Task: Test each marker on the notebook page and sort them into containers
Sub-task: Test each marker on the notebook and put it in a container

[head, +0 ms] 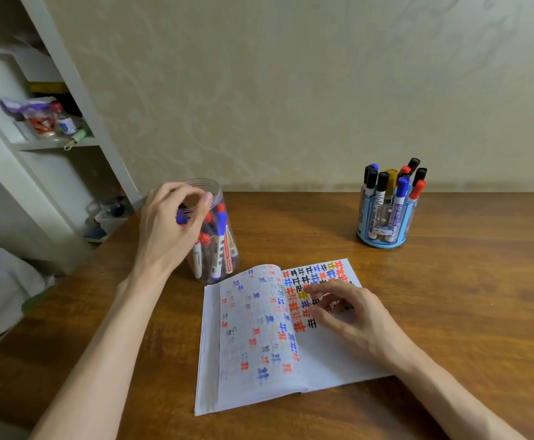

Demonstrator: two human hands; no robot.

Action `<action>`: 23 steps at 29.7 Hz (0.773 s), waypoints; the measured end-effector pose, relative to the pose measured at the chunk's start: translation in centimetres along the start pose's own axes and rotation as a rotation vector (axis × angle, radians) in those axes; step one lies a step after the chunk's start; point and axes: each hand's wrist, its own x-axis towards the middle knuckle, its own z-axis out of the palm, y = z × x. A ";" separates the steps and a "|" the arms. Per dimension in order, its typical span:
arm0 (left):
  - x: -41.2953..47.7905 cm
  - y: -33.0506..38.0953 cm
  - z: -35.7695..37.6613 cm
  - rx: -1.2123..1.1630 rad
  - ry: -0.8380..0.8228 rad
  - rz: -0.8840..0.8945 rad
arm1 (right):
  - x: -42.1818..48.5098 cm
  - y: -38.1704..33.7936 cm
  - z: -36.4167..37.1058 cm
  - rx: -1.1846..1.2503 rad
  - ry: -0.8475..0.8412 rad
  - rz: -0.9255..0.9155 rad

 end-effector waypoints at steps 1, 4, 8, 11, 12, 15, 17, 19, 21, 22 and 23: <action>-0.4 0.3 0.1 0.003 0.048 0.035 | 0.0 0.0 0.0 0.001 0.000 0.002; -2.3 2.2 0.7 -0.046 0.237 0.125 | 0.0 0.0 0.0 0.003 -0.006 0.012; -5.3 6.4 2.3 -0.155 0.297 0.238 | -0.1 0.1 -0.1 0.011 0.003 0.008; -6.9 9.5 3.8 -0.151 0.213 0.280 | 0.0 0.0 -0.2 0.020 -0.004 0.014; -7.3 10.3 4.2 -0.158 0.114 0.250 | 0.0 0.0 -0.2 0.022 -0.001 0.016; -8.1 11.3 5.9 -0.059 -0.302 0.072 | -0.2 -0.1 -0.3 0.004 0.002 0.010; -8.8 11.0 7.2 0.097 -0.476 0.048 | -0.5 0.0 -0.4 -0.058 -0.023 -0.013; -9.6 10.4 8.2 0.136 -0.532 0.053 | -0.9 0.2 -0.2 -0.129 -0.064 -0.022; -10.1 10.0 8.6 0.137 -0.547 0.059 | -1.1 0.2 0.0 -0.217 -0.080 -0.008; -10.3 9.8 8.8 0.137 -0.545 0.059 | -1.1 0.3 0.0 -0.253 -0.085 -0.005; -10.5 9.8 8.7 0.129 -0.540 0.062 | -1.1 0.2 0.0 -0.278 -0.093 -0.002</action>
